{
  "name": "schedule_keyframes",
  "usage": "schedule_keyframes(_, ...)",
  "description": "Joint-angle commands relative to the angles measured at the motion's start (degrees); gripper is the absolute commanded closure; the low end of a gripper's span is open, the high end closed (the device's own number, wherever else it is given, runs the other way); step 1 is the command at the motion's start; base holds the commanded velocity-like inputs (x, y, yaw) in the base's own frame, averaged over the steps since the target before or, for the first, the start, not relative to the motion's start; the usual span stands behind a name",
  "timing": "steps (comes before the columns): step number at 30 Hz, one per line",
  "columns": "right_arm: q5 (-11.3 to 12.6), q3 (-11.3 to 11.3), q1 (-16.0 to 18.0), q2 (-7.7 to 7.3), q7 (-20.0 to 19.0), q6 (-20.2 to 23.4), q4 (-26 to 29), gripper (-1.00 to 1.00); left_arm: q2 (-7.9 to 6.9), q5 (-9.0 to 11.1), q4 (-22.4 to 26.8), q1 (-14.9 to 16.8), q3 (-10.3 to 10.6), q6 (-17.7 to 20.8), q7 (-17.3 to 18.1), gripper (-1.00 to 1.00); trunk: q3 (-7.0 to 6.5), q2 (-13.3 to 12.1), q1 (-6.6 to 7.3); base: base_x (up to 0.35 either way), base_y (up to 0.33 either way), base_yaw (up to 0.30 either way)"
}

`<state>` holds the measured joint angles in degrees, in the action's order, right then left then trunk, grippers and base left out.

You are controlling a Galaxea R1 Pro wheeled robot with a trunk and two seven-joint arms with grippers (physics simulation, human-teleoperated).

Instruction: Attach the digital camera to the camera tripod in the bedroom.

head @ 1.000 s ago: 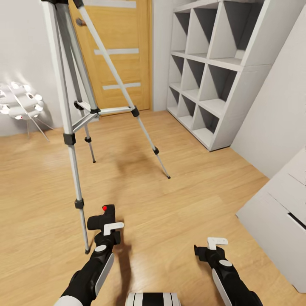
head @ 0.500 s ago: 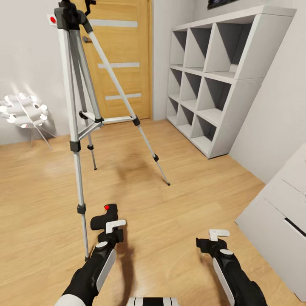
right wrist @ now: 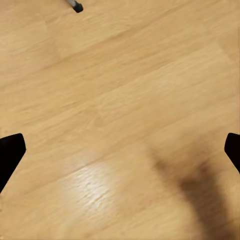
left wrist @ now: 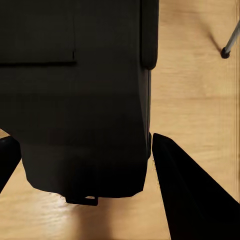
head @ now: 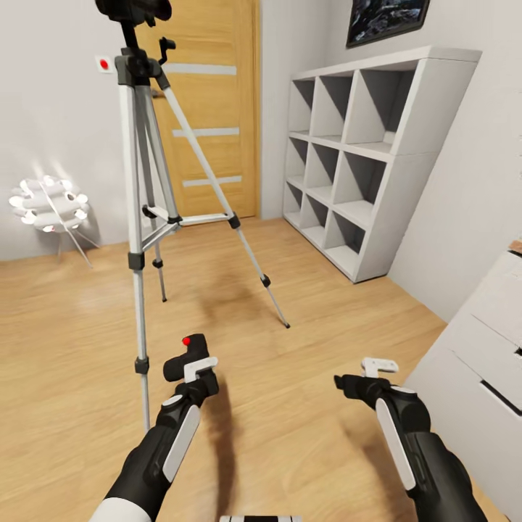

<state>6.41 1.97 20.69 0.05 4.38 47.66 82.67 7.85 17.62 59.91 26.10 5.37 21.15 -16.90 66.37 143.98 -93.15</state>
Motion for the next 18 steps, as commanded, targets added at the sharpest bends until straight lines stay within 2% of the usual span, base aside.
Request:
schedule_keyframes(1,0.85,0.02,0.02,-0.01,0.28,0.46,0.32,-1.0,0.01,0.55,0.15,0.02,0.13,0.32,-0.4,1.0,-0.18,0.0,0.03,0.0,0.0,0.0)
schedule_keyframes(10,1.01,0.04,-0.02,-0.2,-0.28,1.24,1.21,-1.0,0.39,2.04,-1.19,0.01,0.17,0.54,-0.37,1.0,-2.17,-0.12,0.27,0.0,0.0,0.0)
schedule_keyframes(18,1.0,0.11,-0.03,-0.64,-0.33,0.87,1.0,-1.0,0.37,6.72,-3.26,0.01,0.17,0.17,-0.33,1.0,-3.94,-0.22,0.47,0.0,0.0,0.0)
